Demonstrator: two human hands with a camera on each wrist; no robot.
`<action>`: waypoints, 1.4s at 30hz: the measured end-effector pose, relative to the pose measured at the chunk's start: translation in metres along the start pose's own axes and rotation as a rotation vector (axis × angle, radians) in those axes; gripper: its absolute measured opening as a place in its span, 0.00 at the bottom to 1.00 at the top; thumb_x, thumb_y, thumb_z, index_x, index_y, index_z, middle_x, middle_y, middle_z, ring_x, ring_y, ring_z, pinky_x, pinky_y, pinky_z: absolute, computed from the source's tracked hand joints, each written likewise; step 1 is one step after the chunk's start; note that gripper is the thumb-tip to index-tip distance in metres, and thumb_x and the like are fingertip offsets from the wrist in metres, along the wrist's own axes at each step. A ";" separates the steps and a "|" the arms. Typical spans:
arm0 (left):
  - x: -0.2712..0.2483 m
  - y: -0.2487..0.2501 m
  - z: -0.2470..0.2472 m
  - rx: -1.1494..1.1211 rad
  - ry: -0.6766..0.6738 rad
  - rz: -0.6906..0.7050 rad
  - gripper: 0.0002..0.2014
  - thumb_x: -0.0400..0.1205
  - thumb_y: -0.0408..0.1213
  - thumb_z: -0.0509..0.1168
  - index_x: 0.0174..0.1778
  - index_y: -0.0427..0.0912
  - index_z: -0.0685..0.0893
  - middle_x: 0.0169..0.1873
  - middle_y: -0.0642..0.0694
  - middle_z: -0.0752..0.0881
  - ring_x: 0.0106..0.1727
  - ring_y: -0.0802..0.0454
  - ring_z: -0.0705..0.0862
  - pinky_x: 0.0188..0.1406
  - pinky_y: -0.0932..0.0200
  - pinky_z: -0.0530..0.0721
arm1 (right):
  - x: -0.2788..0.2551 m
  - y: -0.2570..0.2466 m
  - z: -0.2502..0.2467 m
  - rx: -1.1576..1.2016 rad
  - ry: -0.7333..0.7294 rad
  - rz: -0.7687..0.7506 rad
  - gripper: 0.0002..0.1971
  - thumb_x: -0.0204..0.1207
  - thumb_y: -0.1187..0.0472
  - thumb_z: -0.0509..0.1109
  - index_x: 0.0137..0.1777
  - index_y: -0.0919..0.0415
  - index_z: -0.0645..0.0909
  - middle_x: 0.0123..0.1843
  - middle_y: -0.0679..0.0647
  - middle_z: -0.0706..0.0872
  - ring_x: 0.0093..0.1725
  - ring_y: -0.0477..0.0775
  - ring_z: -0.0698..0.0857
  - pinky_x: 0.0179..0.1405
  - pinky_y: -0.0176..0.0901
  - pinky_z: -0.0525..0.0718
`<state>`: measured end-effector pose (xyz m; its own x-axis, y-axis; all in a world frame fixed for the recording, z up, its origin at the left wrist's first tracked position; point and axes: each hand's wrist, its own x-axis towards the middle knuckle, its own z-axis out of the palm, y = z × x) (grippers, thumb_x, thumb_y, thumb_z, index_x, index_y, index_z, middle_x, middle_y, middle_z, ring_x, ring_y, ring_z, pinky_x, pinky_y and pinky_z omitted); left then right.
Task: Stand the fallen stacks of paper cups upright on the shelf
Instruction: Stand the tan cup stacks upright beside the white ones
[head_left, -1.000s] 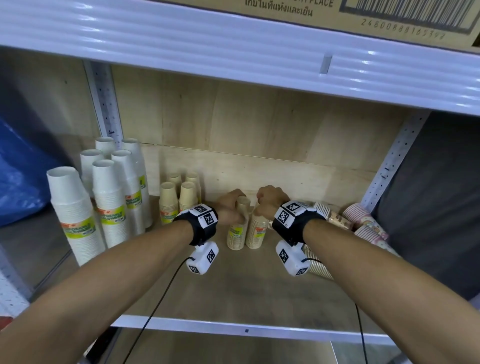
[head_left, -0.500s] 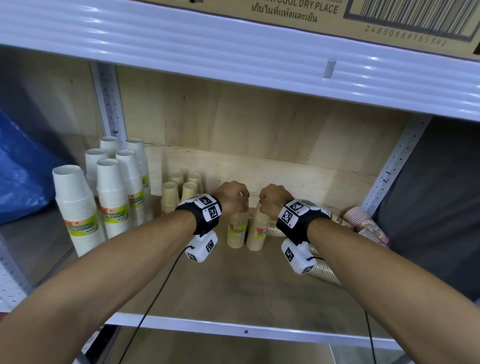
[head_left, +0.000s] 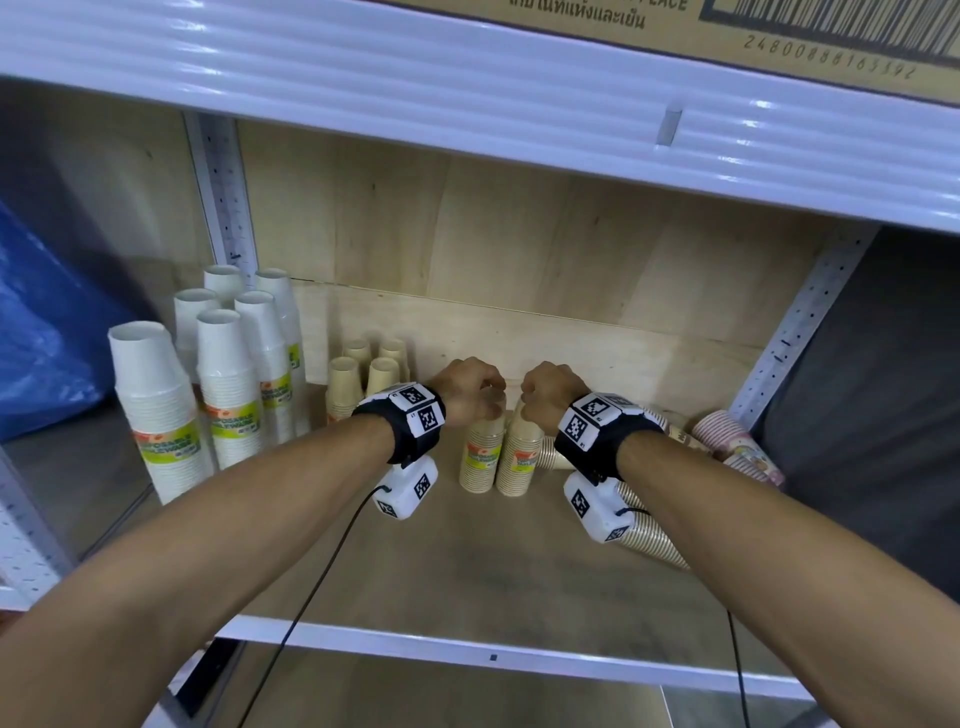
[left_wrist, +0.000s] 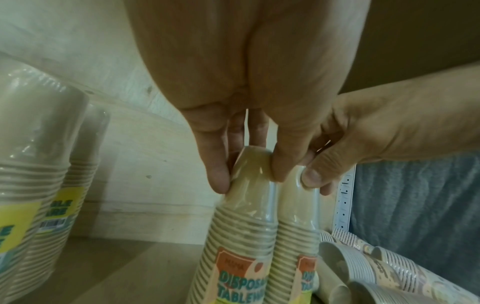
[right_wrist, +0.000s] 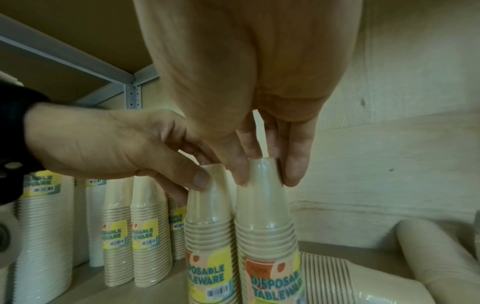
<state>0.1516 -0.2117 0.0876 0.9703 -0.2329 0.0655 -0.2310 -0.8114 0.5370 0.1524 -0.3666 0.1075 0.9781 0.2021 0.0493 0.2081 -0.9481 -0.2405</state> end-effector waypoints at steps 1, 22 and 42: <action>0.000 0.000 -0.001 0.002 -0.004 0.001 0.22 0.78 0.39 0.72 0.69 0.42 0.83 0.63 0.46 0.85 0.59 0.51 0.82 0.51 0.62 0.74 | -0.001 -0.001 -0.002 0.004 -0.008 0.008 0.14 0.78 0.65 0.69 0.62 0.68 0.81 0.62 0.62 0.84 0.59 0.62 0.85 0.51 0.46 0.83; -0.038 -0.015 -0.072 0.130 -0.107 -0.212 0.17 0.73 0.33 0.74 0.59 0.47 0.86 0.54 0.49 0.86 0.52 0.50 0.87 0.49 0.56 0.89 | -0.003 -0.068 -0.018 0.096 -0.128 -0.148 0.16 0.67 0.60 0.78 0.52 0.69 0.88 0.51 0.62 0.90 0.45 0.56 0.88 0.32 0.37 0.77; -0.095 -0.061 -0.104 0.211 -0.039 -0.398 0.18 0.72 0.29 0.74 0.58 0.43 0.87 0.53 0.46 0.88 0.54 0.46 0.86 0.53 0.50 0.88 | -0.001 -0.139 0.011 0.185 -0.182 -0.282 0.18 0.65 0.58 0.80 0.54 0.63 0.86 0.53 0.60 0.88 0.52 0.60 0.87 0.30 0.35 0.73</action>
<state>0.0809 -0.0837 0.1363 0.9840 0.1027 -0.1456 0.1462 -0.9325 0.3303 0.1227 -0.2321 0.1302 0.8625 0.5051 -0.0304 0.4491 -0.7918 -0.4140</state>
